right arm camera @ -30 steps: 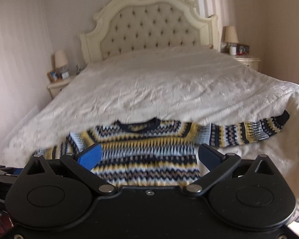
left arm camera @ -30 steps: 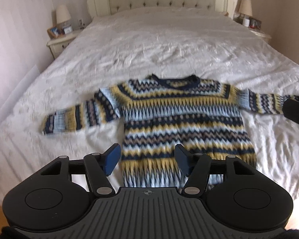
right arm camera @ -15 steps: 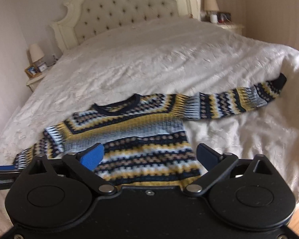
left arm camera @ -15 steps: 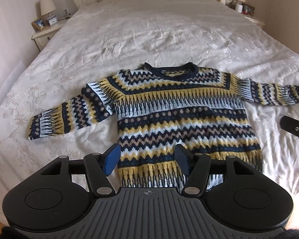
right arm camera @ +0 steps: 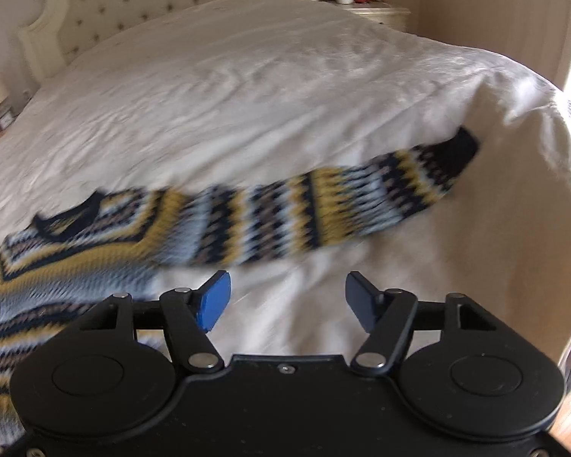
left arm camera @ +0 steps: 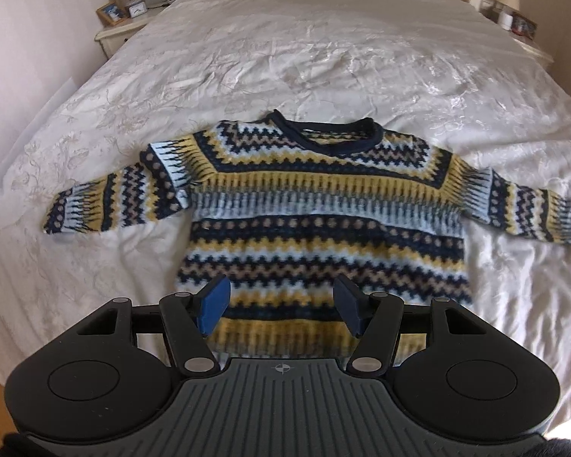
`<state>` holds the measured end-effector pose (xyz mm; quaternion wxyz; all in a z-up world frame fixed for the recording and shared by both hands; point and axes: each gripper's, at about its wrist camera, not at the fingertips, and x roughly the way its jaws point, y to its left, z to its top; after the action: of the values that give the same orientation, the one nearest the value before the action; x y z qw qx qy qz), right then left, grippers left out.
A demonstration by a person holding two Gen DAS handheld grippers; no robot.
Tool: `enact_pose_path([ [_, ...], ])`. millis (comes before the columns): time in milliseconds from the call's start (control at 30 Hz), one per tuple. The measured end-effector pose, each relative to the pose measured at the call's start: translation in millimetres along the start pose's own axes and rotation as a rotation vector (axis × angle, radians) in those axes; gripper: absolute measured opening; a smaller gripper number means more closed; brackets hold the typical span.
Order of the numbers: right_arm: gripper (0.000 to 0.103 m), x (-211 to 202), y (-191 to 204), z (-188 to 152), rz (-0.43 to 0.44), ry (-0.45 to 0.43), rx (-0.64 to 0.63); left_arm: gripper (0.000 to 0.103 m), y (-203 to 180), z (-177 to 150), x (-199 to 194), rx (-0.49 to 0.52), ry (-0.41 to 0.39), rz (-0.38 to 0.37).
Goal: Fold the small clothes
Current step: 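Move the right gripper to the sweater's sleeve cuff and close on it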
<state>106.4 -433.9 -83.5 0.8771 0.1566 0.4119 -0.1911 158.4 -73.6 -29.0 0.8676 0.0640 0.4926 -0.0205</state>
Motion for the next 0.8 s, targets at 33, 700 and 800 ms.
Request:
enact_pose_path([
  [33, 0.069, 6, -13, 9, -0.012, -0.003, -0.005, 0.059, -6, 1, 0, -0.008, 0.004, 0.007],
  [700, 0.076, 110, -141, 135, -0.142, -0.019, -0.231, 0.059, -82, 5, 4, -0.089, 0.05, 0.121],
  [800, 0.076, 130, -152, 140, -0.134, 0.046, -0.229, 0.059, -86, 6, 4, -0.092, 0.055, 0.134],
])
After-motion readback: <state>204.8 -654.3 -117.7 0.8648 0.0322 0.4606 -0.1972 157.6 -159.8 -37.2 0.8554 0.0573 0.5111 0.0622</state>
